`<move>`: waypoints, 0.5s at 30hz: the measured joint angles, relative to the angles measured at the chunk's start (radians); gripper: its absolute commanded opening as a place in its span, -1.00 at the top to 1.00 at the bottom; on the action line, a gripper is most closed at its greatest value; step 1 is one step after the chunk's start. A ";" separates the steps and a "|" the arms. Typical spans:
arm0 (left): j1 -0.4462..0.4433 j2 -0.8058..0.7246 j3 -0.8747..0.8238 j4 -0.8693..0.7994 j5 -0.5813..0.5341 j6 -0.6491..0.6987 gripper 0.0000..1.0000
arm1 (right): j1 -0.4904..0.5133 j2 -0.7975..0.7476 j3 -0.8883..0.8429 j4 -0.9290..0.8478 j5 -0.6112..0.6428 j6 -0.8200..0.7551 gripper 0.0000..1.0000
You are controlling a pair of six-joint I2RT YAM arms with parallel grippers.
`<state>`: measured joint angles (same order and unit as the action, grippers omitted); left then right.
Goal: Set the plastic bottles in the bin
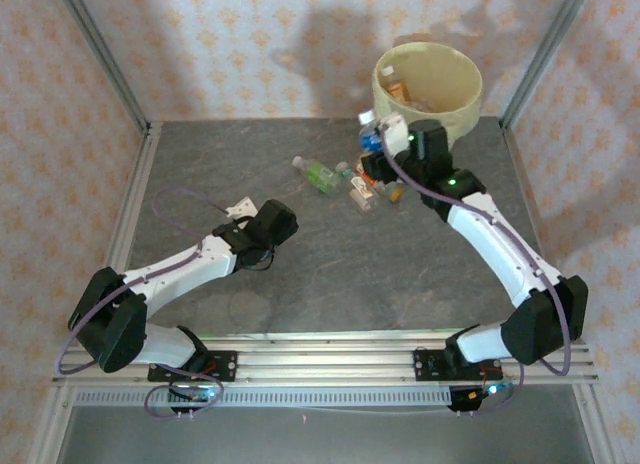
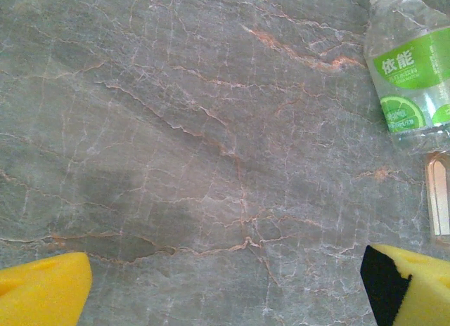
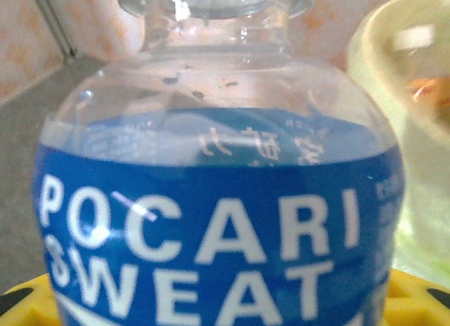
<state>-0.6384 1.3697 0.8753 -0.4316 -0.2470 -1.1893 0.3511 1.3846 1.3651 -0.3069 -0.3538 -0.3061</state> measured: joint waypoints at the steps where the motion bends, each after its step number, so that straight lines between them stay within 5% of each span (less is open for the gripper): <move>1: 0.000 0.000 0.000 0.000 0.000 0.000 -1.00 | -0.011 0.004 0.029 -0.002 -0.010 0.000 0.26; 15: 0.000 -0.009 -0.020 -0.003 0.000 -0.019 -1.00 | -0.158 0.313 0.534 -0.081 -0.031 -0.174 0.21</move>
<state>-0.6384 1.3609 0.8551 -0.4347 -0.2474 -1.2079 0.1928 1.6974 1.8996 -0.3878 -0.3847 -0.4801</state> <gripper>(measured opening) 0.994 0.528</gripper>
